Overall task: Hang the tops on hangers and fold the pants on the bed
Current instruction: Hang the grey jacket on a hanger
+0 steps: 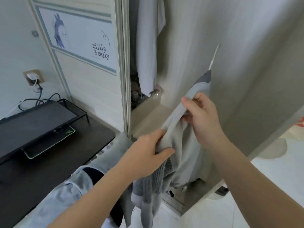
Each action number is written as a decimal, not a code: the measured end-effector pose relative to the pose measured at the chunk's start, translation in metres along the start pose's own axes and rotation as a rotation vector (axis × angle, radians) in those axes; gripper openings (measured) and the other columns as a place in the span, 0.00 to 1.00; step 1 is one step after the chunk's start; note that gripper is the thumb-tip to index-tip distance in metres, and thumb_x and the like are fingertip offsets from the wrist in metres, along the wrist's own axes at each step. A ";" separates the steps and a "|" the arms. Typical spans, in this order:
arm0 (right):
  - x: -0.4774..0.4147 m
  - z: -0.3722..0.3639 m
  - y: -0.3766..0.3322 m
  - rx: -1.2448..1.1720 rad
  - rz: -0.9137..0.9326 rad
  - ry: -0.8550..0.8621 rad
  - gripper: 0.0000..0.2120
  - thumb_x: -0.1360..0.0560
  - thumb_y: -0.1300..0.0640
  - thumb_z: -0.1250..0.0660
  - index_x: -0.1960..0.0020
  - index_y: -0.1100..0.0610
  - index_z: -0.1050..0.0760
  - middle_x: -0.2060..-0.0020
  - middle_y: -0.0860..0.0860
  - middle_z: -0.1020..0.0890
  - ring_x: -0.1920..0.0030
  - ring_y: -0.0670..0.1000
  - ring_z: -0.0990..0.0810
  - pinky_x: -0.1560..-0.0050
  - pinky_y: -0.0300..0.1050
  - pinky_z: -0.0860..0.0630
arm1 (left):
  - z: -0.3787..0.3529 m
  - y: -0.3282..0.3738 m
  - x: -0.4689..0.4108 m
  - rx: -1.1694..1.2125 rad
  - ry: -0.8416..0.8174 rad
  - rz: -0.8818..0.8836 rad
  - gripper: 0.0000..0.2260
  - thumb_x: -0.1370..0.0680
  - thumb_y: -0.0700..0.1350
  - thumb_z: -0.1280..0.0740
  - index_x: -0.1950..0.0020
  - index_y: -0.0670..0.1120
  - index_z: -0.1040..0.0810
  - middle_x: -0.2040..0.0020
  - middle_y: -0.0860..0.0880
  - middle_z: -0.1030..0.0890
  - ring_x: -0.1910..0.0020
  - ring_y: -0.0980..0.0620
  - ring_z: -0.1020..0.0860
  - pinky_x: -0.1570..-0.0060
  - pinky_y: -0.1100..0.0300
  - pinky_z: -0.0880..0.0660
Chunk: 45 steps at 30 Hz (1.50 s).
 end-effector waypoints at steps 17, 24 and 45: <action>-0.200 -0.086 -0.182 0.223 0.401 -0.016 0.15 0.20 0.61 0.34 0.64 0.56 0.33 0.73 0.47 0.22 0.71 0.47 0.22 0.69 0.43 0.26 | 0.192 0.051 -0.190 -0.172 0.246 -0.361 0.07 0.20 0.47 0.34 0.56 0.49 0.27 0.67 0.49 0.24 0.67 0.51 0.25 0.61 0.52 0.26; -0.298 -0.080 -0.266 0.260 0.568 -0.023 0.17 0.19 0.61 0.35 0.65 0.56 0.34 0.74 0.47 0.24 0.72 0.47 0.23 0.70 0.43 0.27 | 0.246 0.113 -0.287 -0.334 0.363 -0.477 0.06 0.19 0.48 0.35 0.53 0.47 0.25 0.65 0.51 0.22 0.66 0.54 0.24 0.60 0.54 0.26; -0.518 -0.030 -0.410 0.246 0.577 0.073 0.04 0.20 0.62 0.37 0.47 0.61 0.26 0.53 0.60 0.20 0.62 0.54 0.20 0.73 0.39 0.25 | 0.303 0.239 -0.486 -0.794 0.582 -0.482 0.08 0.19 0.48 0.39 0.53 0.51 0.38 0.55 0.44 0.23 0.52 0.36 0.23 0.54 0.46 0.24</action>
Point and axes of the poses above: each hand's wrist, its own x-axis away from the middle knuckle, its own z-axis out of the back of the hand, y = z × x, the point moved 5 cm from there along -x, towards the middle knuckle
